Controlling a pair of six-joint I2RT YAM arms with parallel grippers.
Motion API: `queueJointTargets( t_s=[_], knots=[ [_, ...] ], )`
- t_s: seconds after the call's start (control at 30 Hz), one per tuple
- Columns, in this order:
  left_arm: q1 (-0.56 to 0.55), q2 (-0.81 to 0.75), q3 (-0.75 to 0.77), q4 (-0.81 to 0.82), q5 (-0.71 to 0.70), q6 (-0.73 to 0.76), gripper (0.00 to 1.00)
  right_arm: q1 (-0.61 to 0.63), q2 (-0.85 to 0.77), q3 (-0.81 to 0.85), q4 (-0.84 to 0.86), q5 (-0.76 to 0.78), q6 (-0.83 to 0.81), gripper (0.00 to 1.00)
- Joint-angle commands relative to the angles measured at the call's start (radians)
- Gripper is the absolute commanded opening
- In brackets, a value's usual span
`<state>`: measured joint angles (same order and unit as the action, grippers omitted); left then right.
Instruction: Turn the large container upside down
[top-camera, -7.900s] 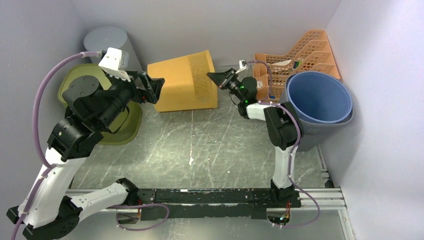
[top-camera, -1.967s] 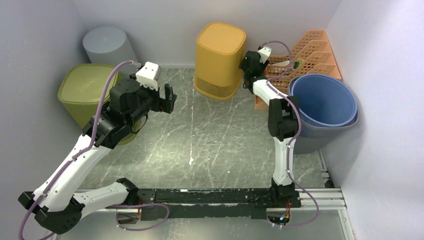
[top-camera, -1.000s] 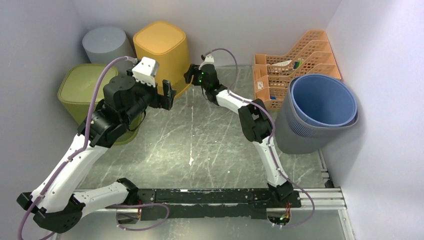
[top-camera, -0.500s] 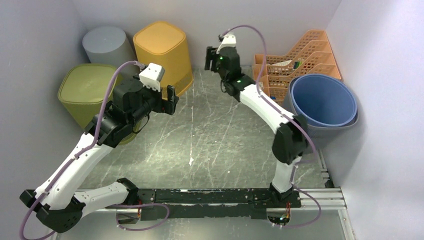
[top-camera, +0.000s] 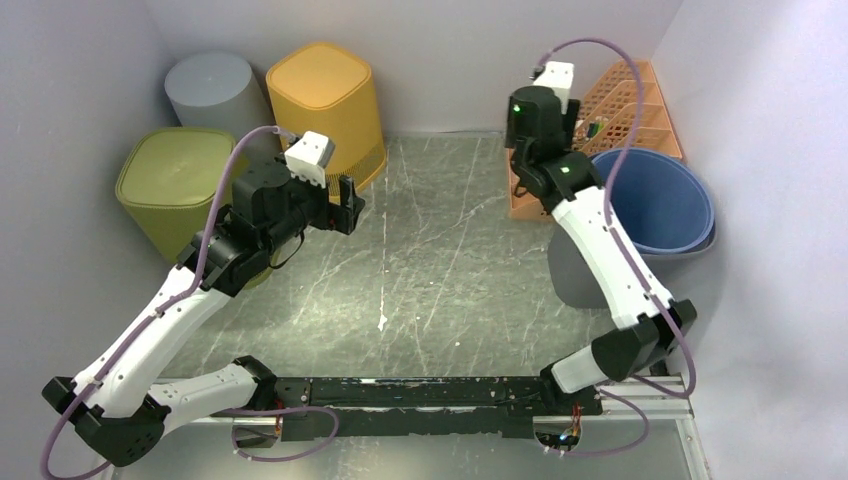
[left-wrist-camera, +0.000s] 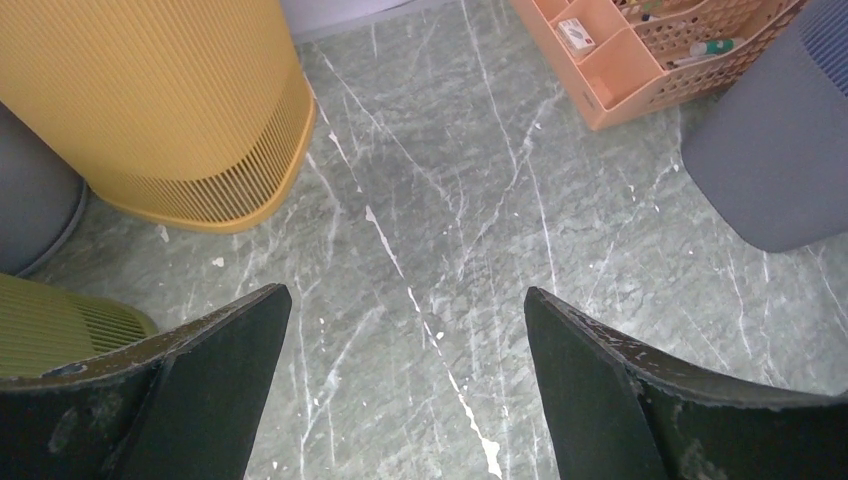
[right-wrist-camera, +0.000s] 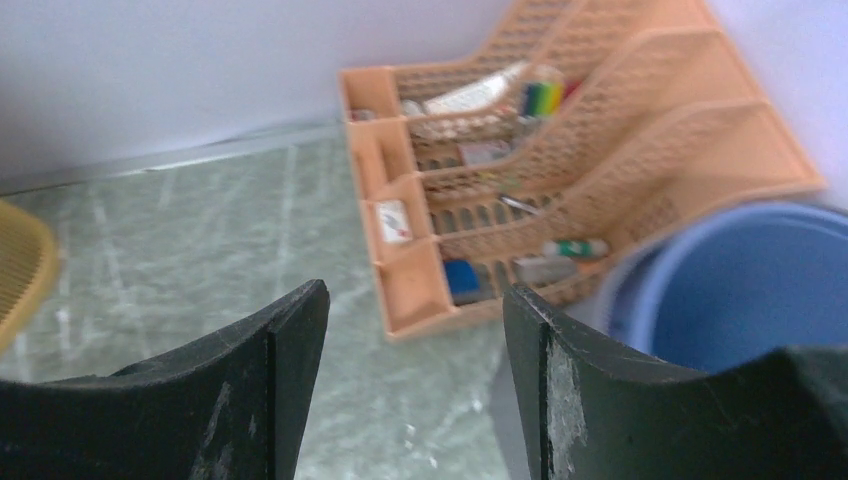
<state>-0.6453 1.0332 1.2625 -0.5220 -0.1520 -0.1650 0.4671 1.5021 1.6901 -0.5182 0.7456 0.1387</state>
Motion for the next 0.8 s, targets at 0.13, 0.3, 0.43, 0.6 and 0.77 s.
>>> queueJointTargets(
  t_s=[0.13,0.3,0.43,0.6,0.77],
  knots=[
    [-0.007,-0.020,-0.041,0.085,0.084,-0.008,0.99,-0.088,-0.167,-0.013,-0.243,0.111,0.081,0.62],
    [-0.006,-0.007,-0.062,0.101,0.113,-0.008,0.99,-0.110,-0.185,-0.020,-0.381,0.174,0.115,0.57],
    [-0.006,-0.009,-0.077,0.120,0.134,-0.011,0.99,-0.152,-0.242,-0.099,-0.383,0.174,0.120,0.55],
    [-0.006,-0.005,-0.080,0.121,0.151,-0.011,0.99,-0.248,-0.290,-0.195,-0.299,0.094,0.088,0.55],
    [-0.007,-0.011,-0.087,0.130,0.157,-0.020,0.99,-0.311,-0.269,-0.234,-0.243,0.015,0.062,0.55]
  ],
)
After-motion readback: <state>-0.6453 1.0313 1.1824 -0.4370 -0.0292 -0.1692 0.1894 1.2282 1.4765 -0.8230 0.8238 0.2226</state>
